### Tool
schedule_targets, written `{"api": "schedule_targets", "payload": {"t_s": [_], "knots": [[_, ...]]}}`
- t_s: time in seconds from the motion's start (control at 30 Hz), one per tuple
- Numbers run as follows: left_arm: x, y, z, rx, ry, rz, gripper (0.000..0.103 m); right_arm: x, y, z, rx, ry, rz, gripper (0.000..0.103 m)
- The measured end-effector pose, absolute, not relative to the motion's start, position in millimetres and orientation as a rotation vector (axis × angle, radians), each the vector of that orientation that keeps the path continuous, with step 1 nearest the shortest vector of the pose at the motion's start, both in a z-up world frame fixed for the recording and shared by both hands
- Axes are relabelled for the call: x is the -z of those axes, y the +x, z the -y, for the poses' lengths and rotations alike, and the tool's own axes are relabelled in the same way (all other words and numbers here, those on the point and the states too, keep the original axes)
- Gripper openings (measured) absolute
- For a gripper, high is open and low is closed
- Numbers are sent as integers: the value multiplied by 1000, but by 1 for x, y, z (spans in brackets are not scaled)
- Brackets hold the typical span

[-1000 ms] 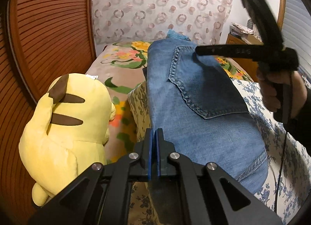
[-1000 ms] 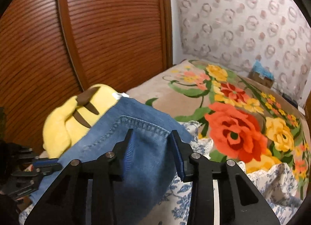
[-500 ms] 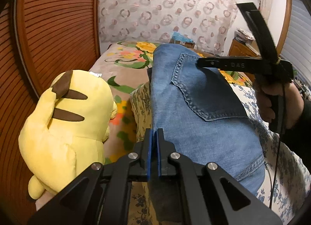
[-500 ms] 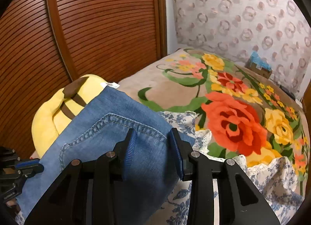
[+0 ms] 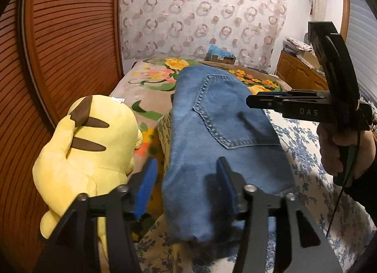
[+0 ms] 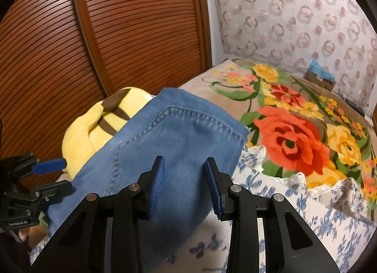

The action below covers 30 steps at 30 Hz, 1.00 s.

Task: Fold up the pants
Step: 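Lay the folded jeans beside the yellow plush and open the left gripper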

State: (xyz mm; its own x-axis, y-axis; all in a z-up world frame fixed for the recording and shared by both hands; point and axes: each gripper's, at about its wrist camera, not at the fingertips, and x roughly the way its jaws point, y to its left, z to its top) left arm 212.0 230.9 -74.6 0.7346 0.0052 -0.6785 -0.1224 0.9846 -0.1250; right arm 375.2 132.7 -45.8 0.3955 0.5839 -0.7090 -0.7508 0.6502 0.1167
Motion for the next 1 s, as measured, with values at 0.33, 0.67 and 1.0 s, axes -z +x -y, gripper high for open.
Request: {"api": "schedule_targets", "payload": {"t_s": [0.33,0.67,1.0], "knots": [[95,202,-214,-88,-166,-789,58,38,339,-111,-856,-239,-782,36],[77,180,-199,-106,-145,-748,58,22,299,-70,-784,-256,-735,46],[49,153,-168,-86,-121,-694,59,8,255,-24,-728,-217,-684,60]]}}
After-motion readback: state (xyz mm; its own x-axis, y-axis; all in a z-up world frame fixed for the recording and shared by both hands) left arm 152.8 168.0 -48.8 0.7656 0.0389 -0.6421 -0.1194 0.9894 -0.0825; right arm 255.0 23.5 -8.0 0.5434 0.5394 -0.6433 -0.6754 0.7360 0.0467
